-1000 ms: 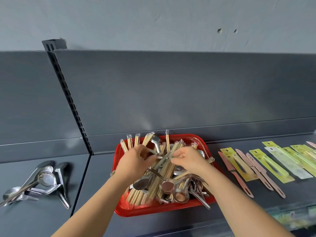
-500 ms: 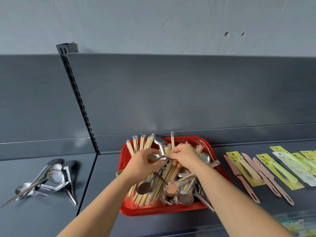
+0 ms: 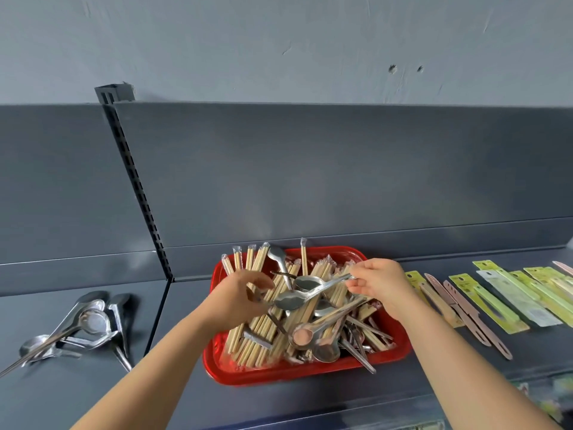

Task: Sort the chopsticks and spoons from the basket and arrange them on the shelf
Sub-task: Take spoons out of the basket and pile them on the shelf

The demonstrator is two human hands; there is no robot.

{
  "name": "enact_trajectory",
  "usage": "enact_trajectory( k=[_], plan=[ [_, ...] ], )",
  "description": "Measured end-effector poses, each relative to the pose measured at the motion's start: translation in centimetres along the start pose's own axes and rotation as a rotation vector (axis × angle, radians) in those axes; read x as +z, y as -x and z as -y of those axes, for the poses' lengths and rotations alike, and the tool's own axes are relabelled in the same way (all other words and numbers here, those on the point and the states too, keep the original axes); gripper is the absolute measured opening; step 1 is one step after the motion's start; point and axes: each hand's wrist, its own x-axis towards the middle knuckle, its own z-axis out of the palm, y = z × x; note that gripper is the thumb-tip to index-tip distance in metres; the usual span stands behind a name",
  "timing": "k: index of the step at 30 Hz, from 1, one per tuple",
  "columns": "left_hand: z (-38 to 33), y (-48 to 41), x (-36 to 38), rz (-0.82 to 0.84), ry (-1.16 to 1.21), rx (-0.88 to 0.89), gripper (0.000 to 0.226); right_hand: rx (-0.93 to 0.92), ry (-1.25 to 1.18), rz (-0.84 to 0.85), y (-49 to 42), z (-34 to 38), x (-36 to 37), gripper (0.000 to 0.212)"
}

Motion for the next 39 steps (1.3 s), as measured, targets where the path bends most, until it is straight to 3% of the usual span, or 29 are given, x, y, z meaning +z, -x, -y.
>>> enact_trajectory(
  k=[2,4,7,11,14,17,20,23,27,33,36,39],
  plan=[
    [0.4,0.3,0.7,0.173,-0.192,0.041,0.034,0.001,-0.014,0.011,0.5,-0.6,-0.2,0.004],
    [0.5,0.2,1.8,0.190,-0.301,0.084,0.026,0.005,0.006,0.043,1.1,-1.0,-0.6,0.005],
    [0.2,-0.2,2.7,0.049,-0.276,0.156,0.012,-0.031,0.086,0.070,1.5,-1.4,-1.6,0.006],
    [-0.8,-1.2,2.4,-0.248,-0.128,0.242,0.011,-0.162,0.380,0.024,1.7,-1.7,-2.5,0.012],
    [-2.9,-2.7,2.6,-0.342,-0.081,0.289,0.015,-0.197,0.546,0.001,1.9,-1.9,-3.7,0.006],
    [-3.1,-3.8,2.6,-0.339,-0.169,0.169,0.020,-0.168,0.543,0.069,2.3,-1.8,-3.3,0.007],
    [-2.7,-4.6,3.2,-0.209,-0.207,0.032,0.011,-0.155,0.501,0.110,2.2,-1.8,-3.1,0.008],
    [-1.9,-5.0,4.1,-0.156,-0.198,0.000,0.009,-0.153,0.487,0.146,2.0,-2.0,-3.1,0.010],
    [-1.7,-5.3,4.5,-0.253,-0.160,0.052,0.017,-0.171,0.413,0.115,1.4,-2.3,-3.3,0.013],
    [-3.3,-4.8,3.9,-0.452,-0.079,0.268,0.015,-0.232,0.358,0.033,0.3,-2.0,-3.2,0.013],
    [-3.9,-4.9,3.1,-0.541,0.054,0.233,0.011,-0.249,0.368,0.035,-0.1,-1.4,-3.8,0.011],
    [-3.9,-5.3,2.2,-0.511,0.104,0.171,0.011,-0.235,0.394,0.054,-0.2,-1.1,-4.0,0.011]
  ],
)
